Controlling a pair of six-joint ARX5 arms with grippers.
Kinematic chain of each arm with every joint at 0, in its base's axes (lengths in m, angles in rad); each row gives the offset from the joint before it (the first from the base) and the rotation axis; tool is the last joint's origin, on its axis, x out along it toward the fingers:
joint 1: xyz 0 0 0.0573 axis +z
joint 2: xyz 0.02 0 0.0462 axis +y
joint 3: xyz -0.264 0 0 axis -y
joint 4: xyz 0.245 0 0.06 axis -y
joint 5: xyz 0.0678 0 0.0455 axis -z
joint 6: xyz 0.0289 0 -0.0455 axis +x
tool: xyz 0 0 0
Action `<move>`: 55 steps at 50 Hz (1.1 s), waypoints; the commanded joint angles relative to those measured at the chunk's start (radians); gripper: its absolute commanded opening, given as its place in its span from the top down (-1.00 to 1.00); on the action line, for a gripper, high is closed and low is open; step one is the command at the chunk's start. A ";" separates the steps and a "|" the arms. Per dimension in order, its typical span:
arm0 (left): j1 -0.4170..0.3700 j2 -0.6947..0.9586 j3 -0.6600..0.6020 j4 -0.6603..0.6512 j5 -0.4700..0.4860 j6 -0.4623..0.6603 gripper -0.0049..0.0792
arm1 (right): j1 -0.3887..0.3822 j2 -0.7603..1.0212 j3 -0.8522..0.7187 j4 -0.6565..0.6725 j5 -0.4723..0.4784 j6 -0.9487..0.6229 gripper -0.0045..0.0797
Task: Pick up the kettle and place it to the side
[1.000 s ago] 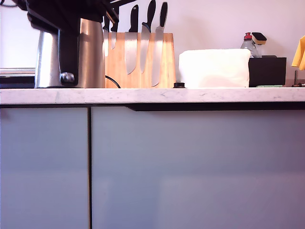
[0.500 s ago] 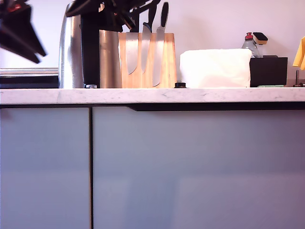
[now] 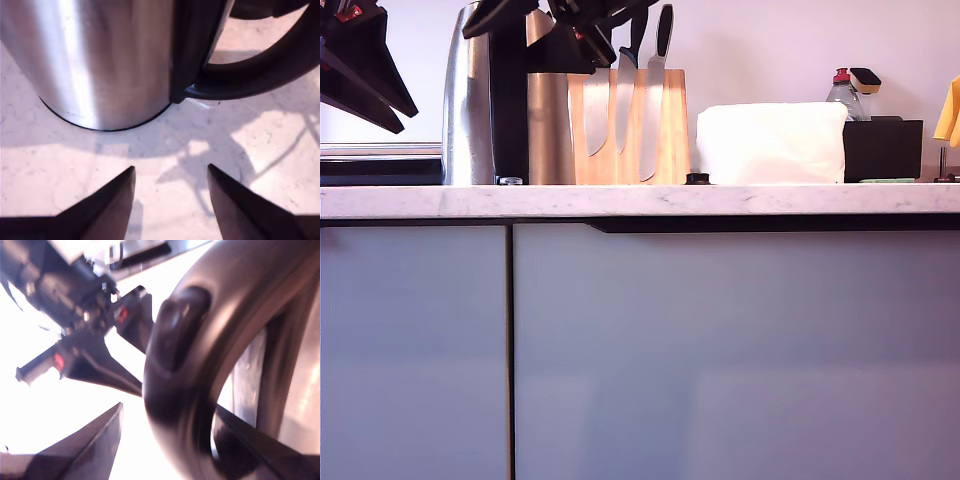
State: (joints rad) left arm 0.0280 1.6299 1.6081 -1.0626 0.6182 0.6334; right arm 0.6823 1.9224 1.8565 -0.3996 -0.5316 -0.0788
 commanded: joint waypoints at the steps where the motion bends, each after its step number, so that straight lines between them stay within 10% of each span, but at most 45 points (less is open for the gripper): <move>1: 0.003 0.006 0.008 0.003 0.002 -0.005 -0.10 | 0.004 -0.073 -0.008 -0.014 0.016 -0.019 -0.28; 21: 0.007 -0.047 0.010 -0.028 -0.009 -0.035 0.19 | -0.049 -0.208 -0.008 -0.275 0.100 -0.132 -0.25; 29: 0.006 -0.096 0.010 -0.090 -0.008 -0.056 0.96 | -0.077 -0.261 -0.008 -0.382 0.100 -0.130 0.52; 33: 0.006 -0.117 0.010 -0.122 0.008 -0.091 0.93 | -0.094 -0.283 -0.008 -0.421 0.100 -0.126 0.94; 44: 0.002 -0.161 0.010 -0.203 0.263 -0.129 0.91 | -0.109 -0.309 -0.008 -0.543 0.097 -0.050 0.89; 55: -0.010 -0.206 0.010 -0.220 0.286 -0.171 0.91 | -0.122 -0.310 -0.009 -0.578 0.185 -0.020 0.89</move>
State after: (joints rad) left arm 0.0257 1.4548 1.6100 -1.2865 0.8989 0.4717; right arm 0.5644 1.6077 1.8568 -0.9886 -0.3717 -0.1268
